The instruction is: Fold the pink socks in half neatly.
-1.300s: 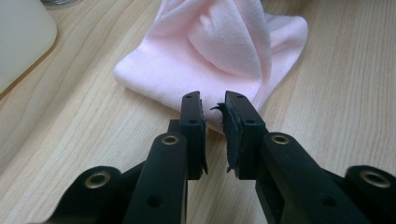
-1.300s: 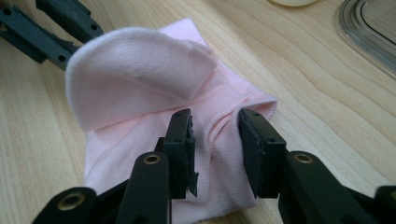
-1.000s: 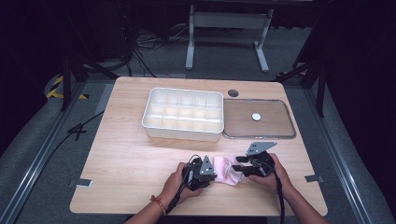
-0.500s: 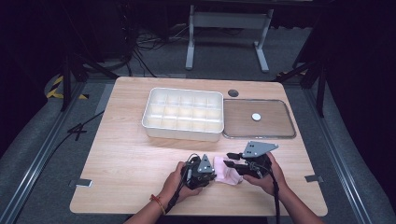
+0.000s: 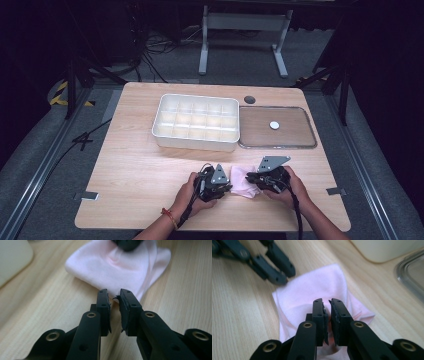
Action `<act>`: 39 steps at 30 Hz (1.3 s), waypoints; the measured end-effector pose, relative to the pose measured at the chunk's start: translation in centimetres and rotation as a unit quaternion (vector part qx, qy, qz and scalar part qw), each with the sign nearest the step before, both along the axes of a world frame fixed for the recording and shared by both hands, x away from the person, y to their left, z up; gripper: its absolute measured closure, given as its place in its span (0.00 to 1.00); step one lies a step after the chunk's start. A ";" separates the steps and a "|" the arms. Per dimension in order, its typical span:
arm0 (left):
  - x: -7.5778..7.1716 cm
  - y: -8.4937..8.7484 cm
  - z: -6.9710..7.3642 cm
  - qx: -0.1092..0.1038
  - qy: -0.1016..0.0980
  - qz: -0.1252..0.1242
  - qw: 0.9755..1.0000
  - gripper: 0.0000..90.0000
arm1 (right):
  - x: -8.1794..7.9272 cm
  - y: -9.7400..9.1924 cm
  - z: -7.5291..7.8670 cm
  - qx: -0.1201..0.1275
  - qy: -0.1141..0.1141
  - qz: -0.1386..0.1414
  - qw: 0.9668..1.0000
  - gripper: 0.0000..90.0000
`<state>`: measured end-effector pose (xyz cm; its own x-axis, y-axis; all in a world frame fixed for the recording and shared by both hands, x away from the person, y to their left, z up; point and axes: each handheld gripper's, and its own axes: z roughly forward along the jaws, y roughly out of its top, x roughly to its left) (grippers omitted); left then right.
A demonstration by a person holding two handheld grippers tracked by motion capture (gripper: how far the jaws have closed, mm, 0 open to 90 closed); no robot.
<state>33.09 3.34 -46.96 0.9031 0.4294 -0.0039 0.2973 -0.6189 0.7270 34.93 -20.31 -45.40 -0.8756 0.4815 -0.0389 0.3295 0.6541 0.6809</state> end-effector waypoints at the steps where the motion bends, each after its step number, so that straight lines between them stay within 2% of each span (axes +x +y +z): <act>1: 0.0 -0.1 0.3 -0.019 -0.002 0.008 1.000 0.87 | 0.1 0.0 -0.3 -0.002 0.007 0.001 1.000 0.92; 3: 0.0 -0.4 0.8 -0.037 -0.009 0.008 0.999 0.86 | 0.1 0.0 -0.7 -0.005 0.012 0.001 1.000 0.92; 4: 0.0 -0.4 0.8 -0.037 -0.009 0.008 0.999 0.86 | 0.1 0.0 -0.7 -0.005 0.012 0.001 1.000 0.92; 5: 0.0 -0.7 0.8 -0.035 -0.014 0.001 0.999 0.86 | 0.1 0.1 -0.8 -0.005 0.012 0.000 1.000 0.92; 6: -0.1 -1.1 0.5 -0.031 -0.009 0.000 0.999 0.85 | 0.2 0.1 -0.8 -0.004 0.014 0.000 1.000 0.92; 9: -0.1 -1.6 -0.2 -0.002 -0.008 -0.006 1.000 0.85 | 0.1 0.1 -0.9 -0.002 0.012 -0.002 1.000 0.91; 11: -0.1 -1.8 -0.5 0.014 -0.010 -0.008 1.000 0.85 | 0.0 0.1 -0.8 -0.002 0.008 -0.004 1.000 0.86; 14: -0.1 -1.8 -0.6 0.011 -0.005 -0.005 1.000 0.86 | -0.1 0.0 -0.5 -0.002 0.002 -0.006 1.000 0.84; 17: 0.0 -1.8 -0.6 0.014 -0.007 -0.008 1.000 0.86 | -0.2 -0.3 -0.1 -0.017 -0.014 -0.010 1.000 0.84; 19: -0.1 -1.7 -0.7 0.014 -0.009 -0.009 1.000 0.86 | -0.2 -0.4 -0.1 -0.028 -0.013 -0.013 0.999 0.84; 21: -0.1 -1.6 -0.8 0.012 -0.009 -0.008 1.000 0.86 | -0.2 -0.6 -0.2 -0.055 -0.013 -0.017 0.998 0.80; 23: -0.1 -1.6 -0.8 0.011 -0.009 -0.008 1.000 0.86 | 0.0 -0.9 -0.4 -0.042 -0.005 -0.018 0.999 0.80; 26: 0.1 -1.5 -0.8 0.009 -0.006 -0.011 1.000 0.86 | 0.1 -1.0 -0.6 -0.034 0.000 -0.017 0.999 0.81; 27: 0.2 -1.4 -0.8 0.004 0.000 -0.006 1.000 0.86 | 0.1 -1.0 -0.6 -0.034 0.000 -0.017 0.999 0.81; 28: 0.2 -1.2 -0.8 -0.002 0.002 0.003 1.000 0.79 | 0.1 -1.0 -0.7 -0.028 0.005 -0.019 0.999 0.81; 29: 0.3 -1.1 -0.8 -0.002 0.003 0.010 1.000 0.79 | 0.1 -1.0 -0.7 -0.028 0.005 -0.019 0.999 0.81; 30: 0.5 -0.8 -0.7 -0.006 0.009 0.028 1.000 0.75 | 0.2 -1.1 -0.7 -0.026 0.007 -0.018 0.999 0.81; 34: 1.2 0.4 -0.7 -0.024 0.033 0.078 0.996 0.63 | 0.5 -1.4 -1.0 -0.004 0.021 -0.020 1.000 0.81; 36: 1.5 0.9 -0.6 -0.038 0.054 0.085 0.994 0.55 | 0.5 -1.4 -1.1 -0.001 0.020 -0.019 1.000 0.81; 39: 1.6 0.9 -0.7 -0.033 0.068 0.078 0.994 0.50 | 0.4 -1.2 -1.1 -0.003 0.011 -0.018 1.000 0.81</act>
<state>34.68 4.28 -47.63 0.8153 0.5583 -0.1533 0.4832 -0.5102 0.7115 35.30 -21.53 -46.52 -0.8584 0.5125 -0.0220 0.3682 0.6454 0.6693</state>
